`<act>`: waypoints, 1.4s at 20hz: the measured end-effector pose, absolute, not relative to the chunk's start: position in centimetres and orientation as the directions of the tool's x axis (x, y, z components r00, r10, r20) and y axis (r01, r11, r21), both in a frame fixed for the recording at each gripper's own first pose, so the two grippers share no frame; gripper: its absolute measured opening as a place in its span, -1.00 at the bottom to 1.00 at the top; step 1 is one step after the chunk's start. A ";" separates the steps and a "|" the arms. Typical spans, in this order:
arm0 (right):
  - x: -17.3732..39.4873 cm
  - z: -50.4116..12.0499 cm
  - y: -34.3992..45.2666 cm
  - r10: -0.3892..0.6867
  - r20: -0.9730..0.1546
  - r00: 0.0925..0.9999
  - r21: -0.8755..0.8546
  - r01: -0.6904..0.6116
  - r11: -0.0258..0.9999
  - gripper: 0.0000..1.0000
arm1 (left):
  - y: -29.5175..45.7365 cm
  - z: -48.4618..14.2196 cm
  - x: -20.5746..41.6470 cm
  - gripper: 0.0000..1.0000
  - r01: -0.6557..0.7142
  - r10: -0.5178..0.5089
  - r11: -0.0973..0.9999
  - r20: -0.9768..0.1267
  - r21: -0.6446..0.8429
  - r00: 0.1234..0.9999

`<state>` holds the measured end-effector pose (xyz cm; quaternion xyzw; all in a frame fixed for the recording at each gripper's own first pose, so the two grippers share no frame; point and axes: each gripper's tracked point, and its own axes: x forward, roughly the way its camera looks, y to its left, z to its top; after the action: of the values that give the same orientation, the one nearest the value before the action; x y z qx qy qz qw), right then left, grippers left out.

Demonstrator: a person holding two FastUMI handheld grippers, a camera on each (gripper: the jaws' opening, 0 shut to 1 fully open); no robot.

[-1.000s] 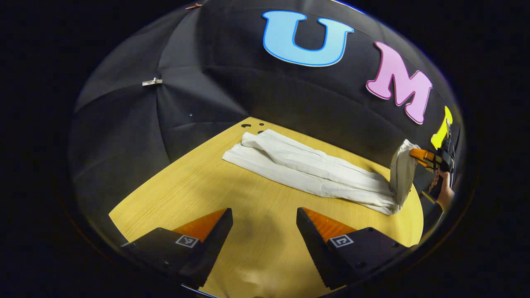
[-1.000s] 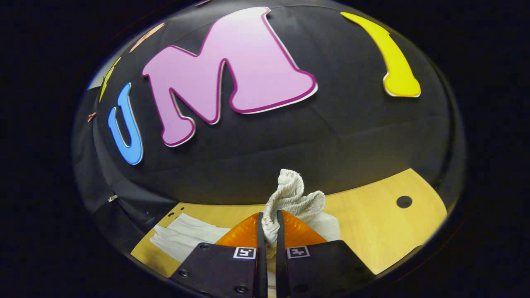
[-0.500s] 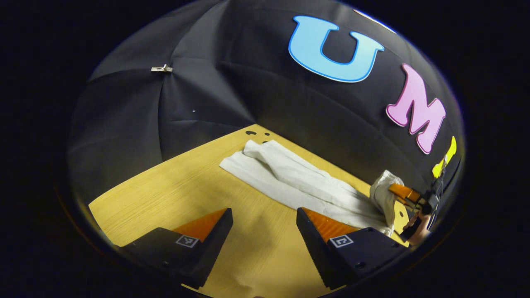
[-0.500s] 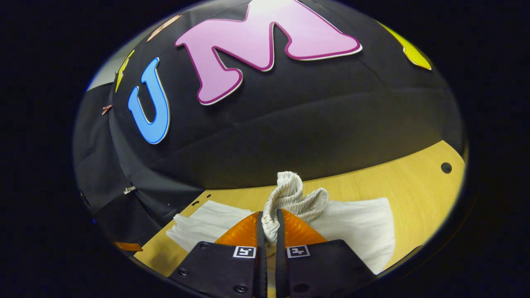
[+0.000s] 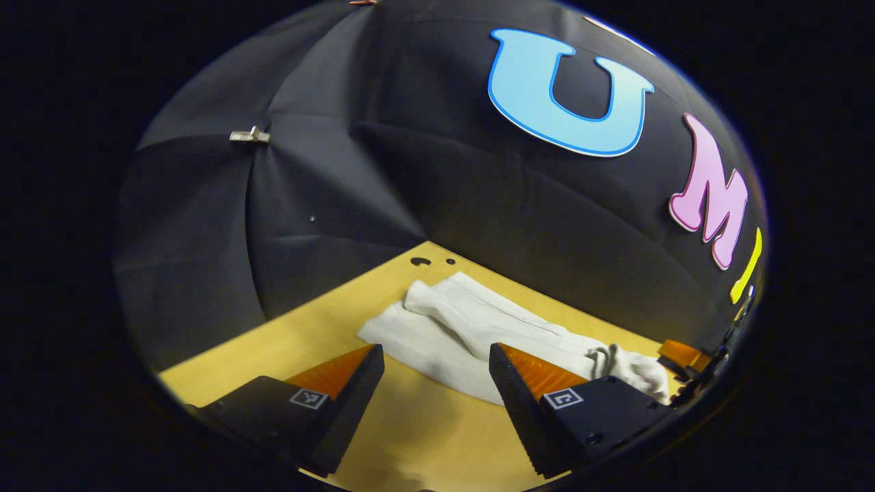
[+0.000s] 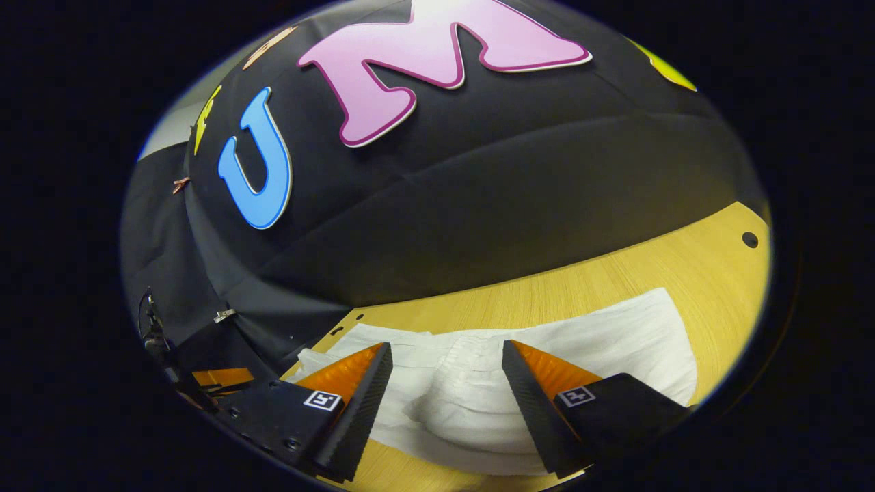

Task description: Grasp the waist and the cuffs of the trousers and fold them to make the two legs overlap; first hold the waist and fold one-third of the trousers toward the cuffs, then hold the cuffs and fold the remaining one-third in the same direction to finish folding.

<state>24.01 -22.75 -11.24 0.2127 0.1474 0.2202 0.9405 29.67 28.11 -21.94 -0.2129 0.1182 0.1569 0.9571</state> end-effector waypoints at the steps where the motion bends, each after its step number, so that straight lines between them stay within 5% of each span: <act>1: 23.5 -11.1 -23.2 0.469 -0.181 0.864 0.455 -0.350 0.819 0.96 | 28.9 -22.1 30.6 0.96 -0.350 0.250 0.868 -0.298 -0.352 0.921; 10: 18.9 -12.1 -30.3 0.393 -0.205 0.896 0.318 -0.318 0.893 0.96 | 33.1 -28.2 39.4 0.97 -0.299 0.157 0.914 -0.442 -0.275 0.883; 22: 16.1 -16.4 -34.8 0.325 -0.323 0.889 0.370 -0.198 0.908 0.95 | 32.3 -30.9 42.8 0.94 -0.098 0.042 0.993 -0.555 -0.072 0.831; 23: 15.8 -16.6 -34.8 0.325 -0.327 0.887 0.381 -0.190 0.905 0.95 | 32.0 -30.9 42.8 0.87 -0.093 0.041 0.994 -0.559 -0.064 0.828; 24: 15.5 -16.9 -34.6 0.327 -0.333 0.884 0.388 -0.188 0.902 0.96 | 31.5 -31.1 42.7 0.57 -0.087 0.039 0.994 -0.563 -0.059 0.826; 25: 15.2 -17.3 -34.5 0.332 -0.341 0.880 0.388 -0.190 0.902 0.96 | 30.8 -30.9 42.7 0.55 -0.075 0.022 0.995 -0.562 -0.071 0.827; 28: 14.7 -17.8 -34.7 0.343 -0.360 0.868 0.377 -0.201 0.904 0.96 | 29.7 -31.0 43.1 -0.36 -0.080 0.025 0.994 -0.562 -0.073 0.827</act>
<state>14.72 -34.67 -17.80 0.1660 0.2138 0.1428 0.9520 43.08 29.71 -31.02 -0.0467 0.2930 0.0275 0.9546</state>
